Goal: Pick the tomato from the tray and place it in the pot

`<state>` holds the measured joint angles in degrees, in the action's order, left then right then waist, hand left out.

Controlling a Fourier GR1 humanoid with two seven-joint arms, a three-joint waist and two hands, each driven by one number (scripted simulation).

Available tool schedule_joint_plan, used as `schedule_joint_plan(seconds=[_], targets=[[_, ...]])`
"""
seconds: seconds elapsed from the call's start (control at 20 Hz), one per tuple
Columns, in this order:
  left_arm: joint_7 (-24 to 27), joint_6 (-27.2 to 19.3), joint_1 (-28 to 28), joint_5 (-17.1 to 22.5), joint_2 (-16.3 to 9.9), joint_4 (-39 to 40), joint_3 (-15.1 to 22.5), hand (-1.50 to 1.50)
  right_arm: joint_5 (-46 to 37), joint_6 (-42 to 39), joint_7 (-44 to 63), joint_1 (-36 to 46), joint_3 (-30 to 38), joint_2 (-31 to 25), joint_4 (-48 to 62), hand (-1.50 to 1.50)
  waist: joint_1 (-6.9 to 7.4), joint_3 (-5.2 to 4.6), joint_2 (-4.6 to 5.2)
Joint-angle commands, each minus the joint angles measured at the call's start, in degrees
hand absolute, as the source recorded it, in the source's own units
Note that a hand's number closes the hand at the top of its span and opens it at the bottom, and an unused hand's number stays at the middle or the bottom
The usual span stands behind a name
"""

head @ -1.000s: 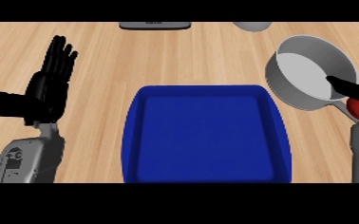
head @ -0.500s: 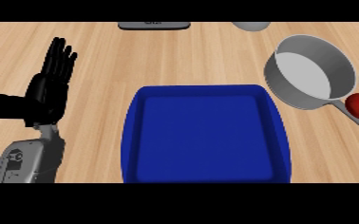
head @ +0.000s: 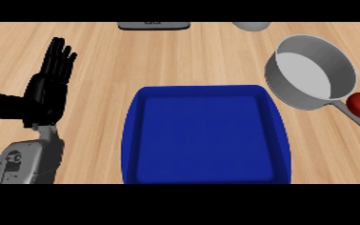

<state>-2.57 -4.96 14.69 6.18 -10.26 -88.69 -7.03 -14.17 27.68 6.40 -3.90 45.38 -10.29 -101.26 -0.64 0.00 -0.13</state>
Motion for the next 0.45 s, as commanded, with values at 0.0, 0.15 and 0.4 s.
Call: schedule_joint_plan(seconds=[0.0, 0.15, 0.4], targets=[[1.68, -0.10, -2.06, -0.30, 1.07, -1.04, 0.24, 0.00, 6.86, -2.84, -3.21, -6.29, 4.44, 1.12, -3.19, -1.50, 0.16, 0.00, 0.02], [0.09, 0.90, -1.23, -0.04, 0.08, -0.74, 0.00, 0.00, 10.23, -6.34, -3.92, -9.37, 7.12, -0.19, -4.45, -1.50, 0.16, -0.01, 0.03], [-1.99, -0.32, 0.31, -0.14, -0.34, -1.39, -0.89, 0.00, 15.94, -10.76, -10.90, -15.24, 12.03, 2.82, -2.72, -1.50, 0.11, 0.01, 0.01]])
